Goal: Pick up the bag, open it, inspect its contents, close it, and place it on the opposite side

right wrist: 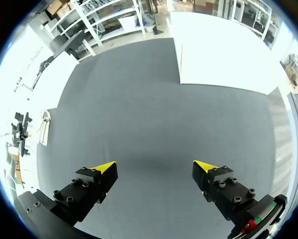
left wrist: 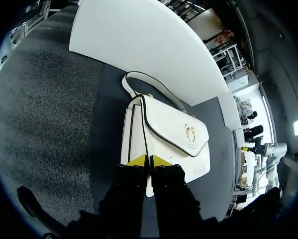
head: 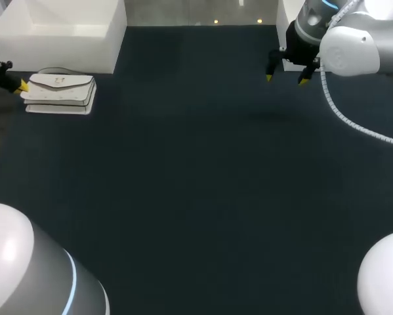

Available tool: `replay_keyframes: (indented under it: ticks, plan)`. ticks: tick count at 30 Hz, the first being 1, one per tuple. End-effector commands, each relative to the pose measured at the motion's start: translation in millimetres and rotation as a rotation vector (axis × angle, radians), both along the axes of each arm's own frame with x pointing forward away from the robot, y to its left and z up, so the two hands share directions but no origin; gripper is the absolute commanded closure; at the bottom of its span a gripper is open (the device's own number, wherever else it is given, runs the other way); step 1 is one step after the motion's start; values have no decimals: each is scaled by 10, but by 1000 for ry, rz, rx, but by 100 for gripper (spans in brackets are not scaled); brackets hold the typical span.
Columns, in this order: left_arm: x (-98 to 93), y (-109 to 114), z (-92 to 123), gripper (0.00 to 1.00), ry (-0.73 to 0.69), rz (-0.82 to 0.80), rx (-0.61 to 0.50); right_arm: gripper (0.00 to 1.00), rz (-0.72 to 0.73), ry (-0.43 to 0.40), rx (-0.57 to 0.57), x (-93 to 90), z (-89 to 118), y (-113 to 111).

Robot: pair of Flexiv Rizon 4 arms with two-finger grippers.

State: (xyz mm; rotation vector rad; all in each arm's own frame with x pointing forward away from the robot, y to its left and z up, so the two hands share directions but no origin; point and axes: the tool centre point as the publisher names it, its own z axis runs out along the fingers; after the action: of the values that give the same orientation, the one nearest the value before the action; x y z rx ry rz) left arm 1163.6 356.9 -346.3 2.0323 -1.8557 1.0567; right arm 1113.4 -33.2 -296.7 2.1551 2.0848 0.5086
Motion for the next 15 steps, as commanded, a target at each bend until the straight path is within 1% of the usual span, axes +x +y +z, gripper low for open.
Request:
replay_keyframes:
  ticks: [1,9,15]
  plan:
    - [135,100,-59,100,76,-147,-181,0,-2,1,-5,-5,6,8]
    - [251,104,-34,100,76,-153,-188,0,-2,1,-5,-5,6,8]
    - [266,63,-62,100,81,-165,-190,0,-2,1,-5,-5,6,8]
